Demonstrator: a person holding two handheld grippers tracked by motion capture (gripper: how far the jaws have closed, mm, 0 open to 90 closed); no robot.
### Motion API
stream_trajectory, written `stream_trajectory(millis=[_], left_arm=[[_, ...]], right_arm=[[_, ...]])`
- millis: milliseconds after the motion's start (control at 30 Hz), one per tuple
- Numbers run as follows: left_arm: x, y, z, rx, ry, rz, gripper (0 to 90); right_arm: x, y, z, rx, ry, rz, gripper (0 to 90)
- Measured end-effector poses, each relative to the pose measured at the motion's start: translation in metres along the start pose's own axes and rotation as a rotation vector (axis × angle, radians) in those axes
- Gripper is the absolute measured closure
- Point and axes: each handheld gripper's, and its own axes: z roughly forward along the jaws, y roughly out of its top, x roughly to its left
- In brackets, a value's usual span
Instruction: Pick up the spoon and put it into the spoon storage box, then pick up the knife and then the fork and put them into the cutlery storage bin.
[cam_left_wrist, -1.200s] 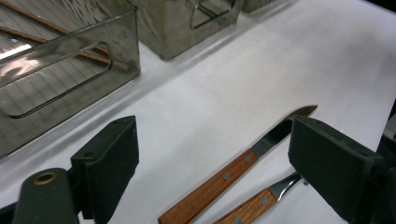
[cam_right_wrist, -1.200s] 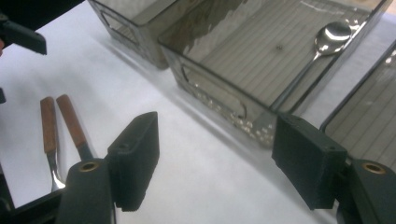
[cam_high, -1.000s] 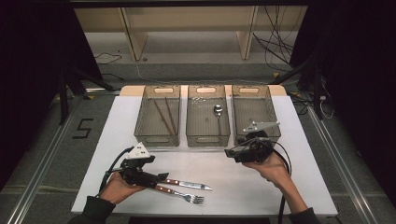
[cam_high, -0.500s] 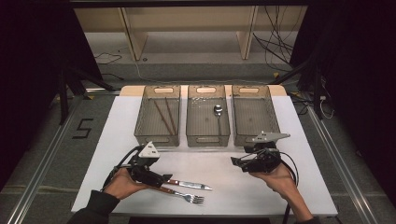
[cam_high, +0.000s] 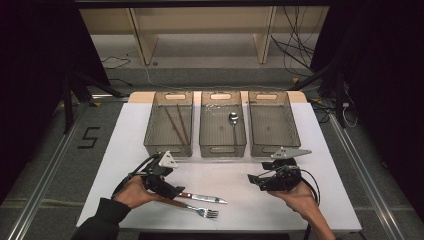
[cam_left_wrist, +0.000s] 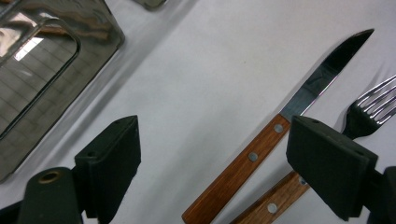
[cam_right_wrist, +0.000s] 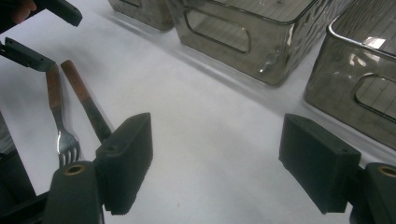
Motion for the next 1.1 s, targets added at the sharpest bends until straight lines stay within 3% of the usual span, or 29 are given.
stream_trajectory(millis=[233, 600, 900, 1100], left_arm=[[0.002, 0.000, 0.003, 0.035, 0.005, 0.016, 18.2], [0.004, 0.006, 0.012, 0.095, -0.021, 0.045, 21.2], [0.003, 0.010, 0.017, 0.155, -0.033, 0.110, 27.9], [0.000, 0.010, 0.018, 0.193, -0.077, 0.145, 33.8]], right_arm=[[0.002, -0.004, -0.001, -0.004, -0.003, 0.002, 25.5], [0.000, -0.006, -0.002, -0.002, -0.005, 0.002, 25.3], [0.000, -0.006, -0.001, 0.006, -0.005, -0.003, 25.4], [0.002, -0.007, -0.001, 0.011, -0.008, -0.005, 25.5]])
